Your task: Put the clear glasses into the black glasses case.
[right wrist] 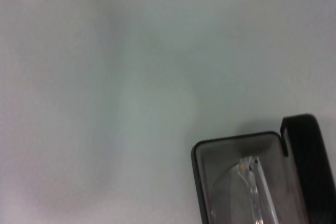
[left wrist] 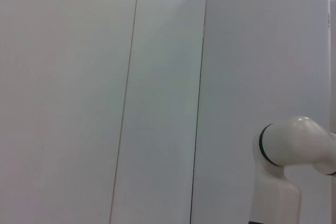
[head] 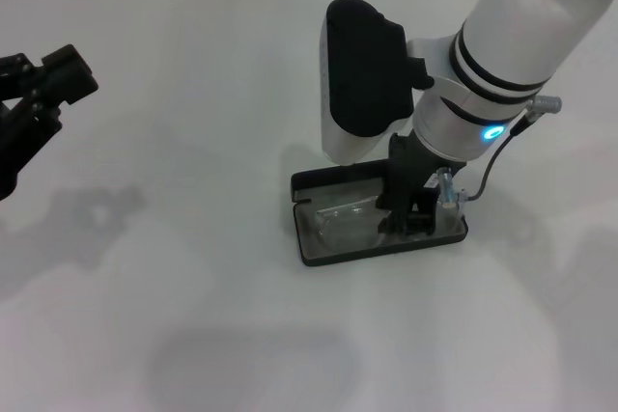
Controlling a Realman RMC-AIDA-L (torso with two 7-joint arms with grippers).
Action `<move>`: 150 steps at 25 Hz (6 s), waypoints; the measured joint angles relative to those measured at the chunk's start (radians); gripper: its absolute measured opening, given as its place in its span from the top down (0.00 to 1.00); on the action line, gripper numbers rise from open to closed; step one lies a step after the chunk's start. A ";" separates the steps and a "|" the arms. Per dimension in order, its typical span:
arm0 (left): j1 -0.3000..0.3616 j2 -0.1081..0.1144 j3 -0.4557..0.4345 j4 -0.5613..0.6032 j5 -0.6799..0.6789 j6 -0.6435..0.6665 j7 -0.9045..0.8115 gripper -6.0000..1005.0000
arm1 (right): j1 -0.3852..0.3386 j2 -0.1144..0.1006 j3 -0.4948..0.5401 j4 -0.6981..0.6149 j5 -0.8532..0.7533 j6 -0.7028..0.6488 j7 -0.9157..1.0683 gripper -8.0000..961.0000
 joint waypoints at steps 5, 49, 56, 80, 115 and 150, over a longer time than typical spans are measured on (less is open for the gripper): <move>0.004 0.001 0.000 0.000 -0.001 0.000 0.000 0.88 | -0.018 0.000 0.000 -0.069 -0.007 -0.012 0.005 0.76; -0.615 -0.031 0.318 -0.494 0.297 -0.520 -0.019 0.82 | -0.756 -0.025 1.382 0.168 0.876 -0.276 -0.656 0.77; -0.618 -0.031 0.373 -0.531 0.307 -0.572 -0.015 0.82 | -0.714 -0.037 1.381 0.248 0.877 -0.273 -0.694 0.77; -0.618 -0.038 0.439 -0.578 0.278 -0.669 -0.008 0.82 | -0.690 -0.040 1.382 0.327 0.851 -0.269 -0.714 0.76; -0.607 -0.041 0.608 -0.593 0.207 -0.624 0.057 0.81 | -0.688 -0.034 1.371 0.345 0.853 -0.298 -0.716 0.73; -0.254 0.035 0.338 -0.269 0.104 -0.003 0.137 0.11 | -0.527 -0.006 1.027 0.550 0.710 -0.516 -1.092 0.09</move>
